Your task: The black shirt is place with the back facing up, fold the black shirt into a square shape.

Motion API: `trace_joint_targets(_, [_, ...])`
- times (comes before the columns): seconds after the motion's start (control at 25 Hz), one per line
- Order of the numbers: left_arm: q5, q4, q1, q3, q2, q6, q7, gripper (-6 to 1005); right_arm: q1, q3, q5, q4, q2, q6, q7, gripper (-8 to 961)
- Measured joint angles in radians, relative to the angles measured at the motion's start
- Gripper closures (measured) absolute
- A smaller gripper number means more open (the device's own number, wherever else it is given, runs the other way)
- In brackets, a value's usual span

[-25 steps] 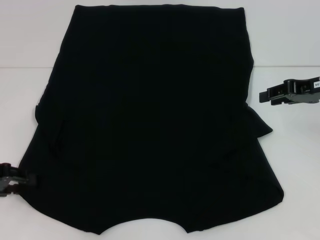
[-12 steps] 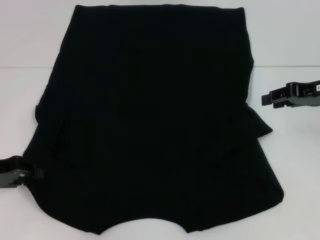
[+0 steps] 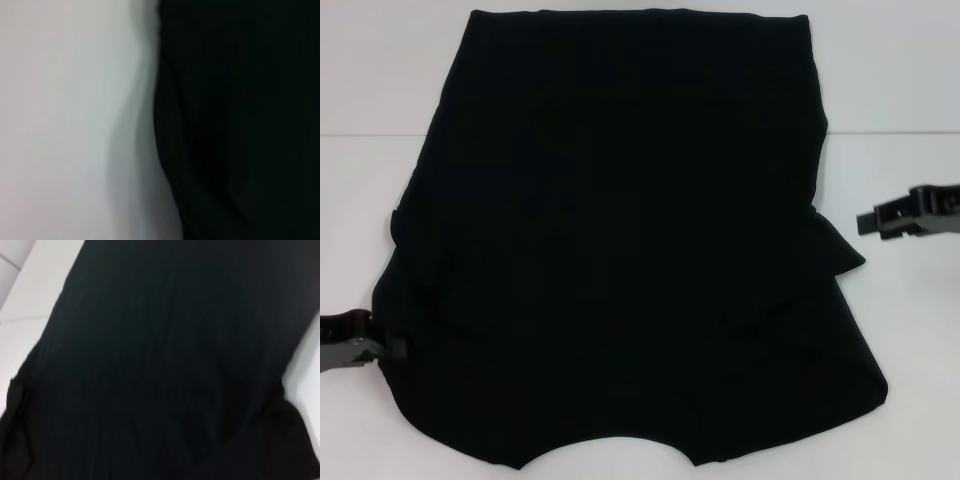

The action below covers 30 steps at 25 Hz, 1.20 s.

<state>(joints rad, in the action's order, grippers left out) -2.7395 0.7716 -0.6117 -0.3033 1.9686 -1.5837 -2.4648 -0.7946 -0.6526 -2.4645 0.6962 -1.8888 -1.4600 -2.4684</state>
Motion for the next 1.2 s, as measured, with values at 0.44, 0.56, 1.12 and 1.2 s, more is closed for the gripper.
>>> trace_joint_targets(0.44, [0.05, -0.009, -0.007, 0.007, -0.01, -0.02, 0.042, 950, 0.091, -0.01, -0.023, 0.005, 0.062, -0.228, 0.003, 464])
trace_joint_targets(0.56, [0.05, -0.009, -0.015, 0.005, -0.011, -0.018, 0.043, 950, 0.104, -0.01, -0.068, 0.005, 0.062, -0.26, 0.008, 462])
trace_joint_targets(1.12, [0.051, -0.023, -0.017, 0.008, -0.011, -0.006, 0.034, 949, 0.105, -0.095, -0.096, -0.008, -0.024, -0.148, 0.04, 453])
trace_joint_targets(1.2, [0.051, -0.023, -0.016, 0.009, -0.011, -0.006, 0.034, 949, 0.104, -0.101, -0.096, -0.008, -0.03, -0.137, 0.041, 451])
